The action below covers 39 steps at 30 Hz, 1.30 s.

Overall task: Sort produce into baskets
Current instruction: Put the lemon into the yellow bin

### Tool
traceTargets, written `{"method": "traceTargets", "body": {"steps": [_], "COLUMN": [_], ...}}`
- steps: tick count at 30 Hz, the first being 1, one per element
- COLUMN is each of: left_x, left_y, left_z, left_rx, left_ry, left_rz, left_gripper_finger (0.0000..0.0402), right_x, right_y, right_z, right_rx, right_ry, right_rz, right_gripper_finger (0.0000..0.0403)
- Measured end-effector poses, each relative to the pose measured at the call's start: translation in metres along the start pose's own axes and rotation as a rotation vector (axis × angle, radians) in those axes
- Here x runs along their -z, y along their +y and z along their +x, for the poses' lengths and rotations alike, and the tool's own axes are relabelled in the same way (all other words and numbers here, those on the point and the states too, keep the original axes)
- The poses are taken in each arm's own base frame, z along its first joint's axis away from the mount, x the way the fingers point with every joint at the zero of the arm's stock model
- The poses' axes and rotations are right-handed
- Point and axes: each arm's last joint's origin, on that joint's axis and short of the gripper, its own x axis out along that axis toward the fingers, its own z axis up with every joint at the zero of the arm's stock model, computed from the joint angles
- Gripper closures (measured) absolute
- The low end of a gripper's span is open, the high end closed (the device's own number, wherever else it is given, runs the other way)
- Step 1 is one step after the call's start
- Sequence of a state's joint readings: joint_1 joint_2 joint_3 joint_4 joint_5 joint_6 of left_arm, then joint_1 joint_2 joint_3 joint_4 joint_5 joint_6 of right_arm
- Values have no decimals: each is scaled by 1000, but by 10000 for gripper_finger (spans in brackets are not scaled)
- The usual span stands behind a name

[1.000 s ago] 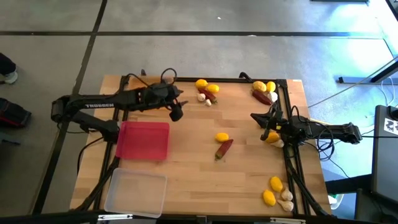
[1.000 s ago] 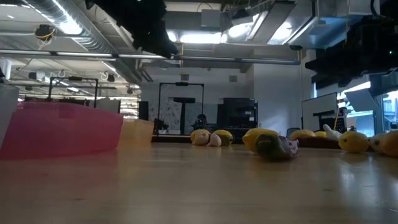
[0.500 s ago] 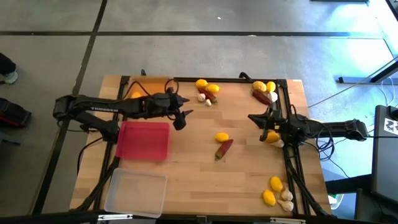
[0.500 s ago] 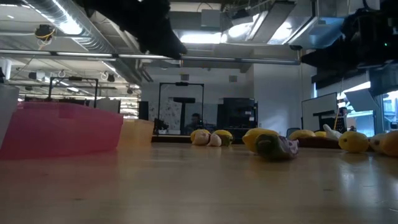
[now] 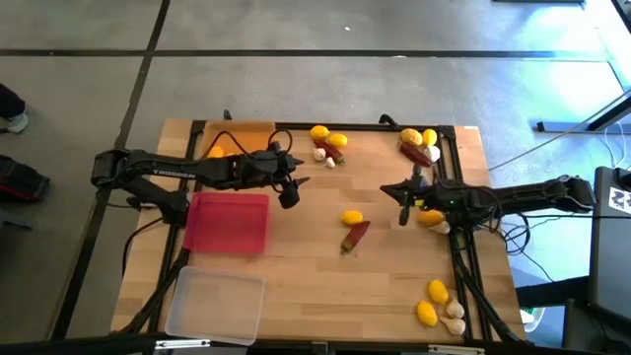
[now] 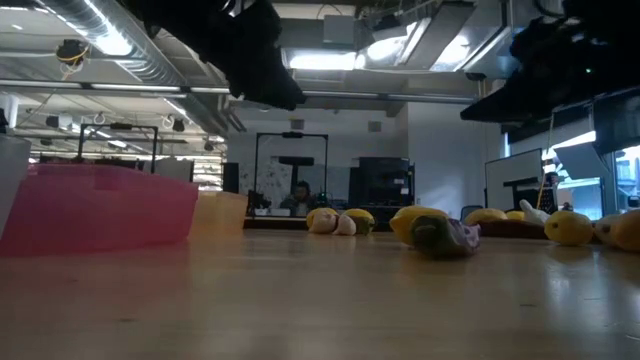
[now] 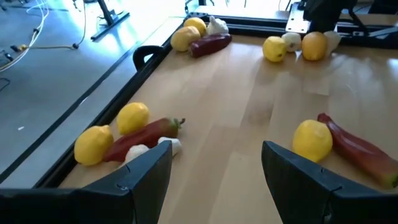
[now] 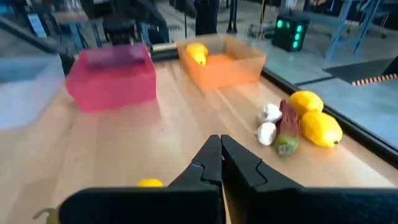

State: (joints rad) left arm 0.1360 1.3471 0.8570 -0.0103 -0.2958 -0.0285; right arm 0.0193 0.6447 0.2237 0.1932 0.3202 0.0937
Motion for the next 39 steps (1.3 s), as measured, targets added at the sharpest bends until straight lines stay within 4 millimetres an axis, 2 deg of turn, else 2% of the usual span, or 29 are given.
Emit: {"method": "traceTargets", "body": {"steps": [11,14,22,27,32,39], "left_x": [0,-1,0,3,7,16], "left_y": [-3,-7,-25,-36,-46,-55], "left_z": [-1,-2,-8,-9,-5,5], "left_rx": [9,22,80,114,135,141], "left_ry": [-4,-9,-14,-5,14,50], "left_rz": [-2,-4,-40,-71,-99,-114], "left_gripper_finger": [158,158,158,158,158,158], "right_x": [3,9,24,35,45,56], "right_y": [14,17,25,26,28,32], "right_z": [34,43,62,69,77,88], "right_rx": [-95,-116,-181,-179,-206,-229], "right_ry": [192,246,282,334,356,339], "right_rz": [-45,-52,-51,-62,-104,-132], "right_gripper_finger": [393,366,242,186,162,159]}}
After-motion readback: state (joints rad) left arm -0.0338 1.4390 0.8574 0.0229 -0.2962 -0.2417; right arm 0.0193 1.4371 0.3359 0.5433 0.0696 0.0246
